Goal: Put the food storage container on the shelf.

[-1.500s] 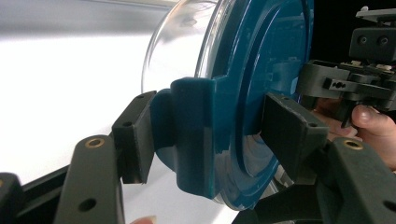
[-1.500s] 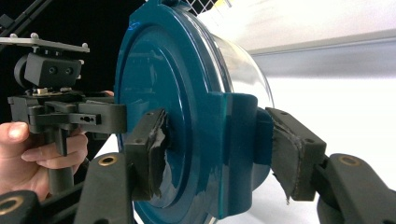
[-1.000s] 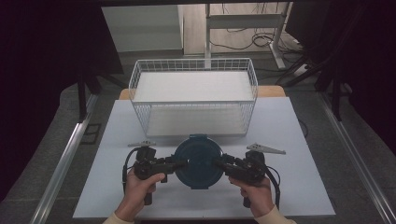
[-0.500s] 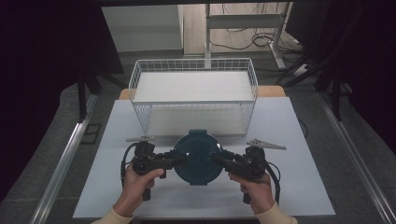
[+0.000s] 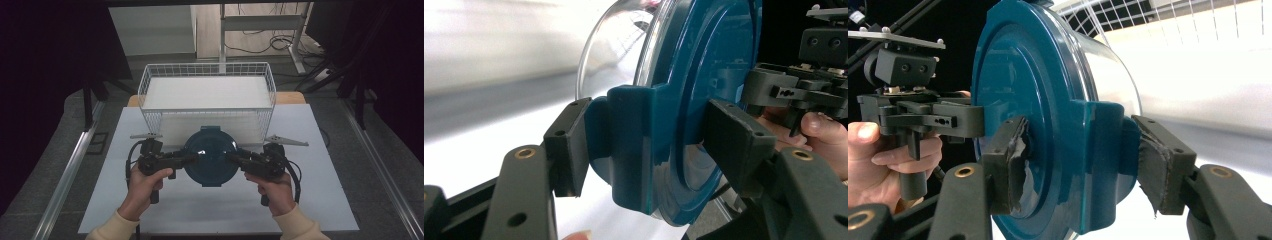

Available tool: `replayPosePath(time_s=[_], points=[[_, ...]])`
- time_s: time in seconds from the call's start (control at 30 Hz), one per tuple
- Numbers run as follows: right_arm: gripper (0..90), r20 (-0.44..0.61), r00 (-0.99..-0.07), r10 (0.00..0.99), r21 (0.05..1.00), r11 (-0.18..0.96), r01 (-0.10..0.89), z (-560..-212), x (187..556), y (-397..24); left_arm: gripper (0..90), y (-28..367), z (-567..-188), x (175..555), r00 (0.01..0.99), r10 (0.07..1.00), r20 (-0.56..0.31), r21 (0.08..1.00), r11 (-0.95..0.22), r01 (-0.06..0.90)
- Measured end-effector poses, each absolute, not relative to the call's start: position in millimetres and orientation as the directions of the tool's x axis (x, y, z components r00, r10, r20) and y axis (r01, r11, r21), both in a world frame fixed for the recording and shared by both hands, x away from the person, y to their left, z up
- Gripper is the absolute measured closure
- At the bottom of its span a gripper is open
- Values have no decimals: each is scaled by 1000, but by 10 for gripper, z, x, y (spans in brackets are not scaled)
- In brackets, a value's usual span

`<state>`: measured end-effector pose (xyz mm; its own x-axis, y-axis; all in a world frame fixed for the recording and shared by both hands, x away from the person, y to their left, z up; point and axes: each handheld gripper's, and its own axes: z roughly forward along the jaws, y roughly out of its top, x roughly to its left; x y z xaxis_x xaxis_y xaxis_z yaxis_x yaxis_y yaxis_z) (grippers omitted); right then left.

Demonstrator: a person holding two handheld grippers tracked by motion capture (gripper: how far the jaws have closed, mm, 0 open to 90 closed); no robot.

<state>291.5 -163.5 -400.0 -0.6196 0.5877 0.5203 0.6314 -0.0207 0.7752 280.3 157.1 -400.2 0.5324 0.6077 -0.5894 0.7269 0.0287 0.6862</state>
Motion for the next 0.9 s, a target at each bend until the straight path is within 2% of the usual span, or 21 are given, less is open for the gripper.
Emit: replayPosePath(time_s=[0.9], points=[[424,476,-662,579,808,9,589,-3375,3325,-1560,378,1651,-3448,3158,555,604,-571,724,53,688]])
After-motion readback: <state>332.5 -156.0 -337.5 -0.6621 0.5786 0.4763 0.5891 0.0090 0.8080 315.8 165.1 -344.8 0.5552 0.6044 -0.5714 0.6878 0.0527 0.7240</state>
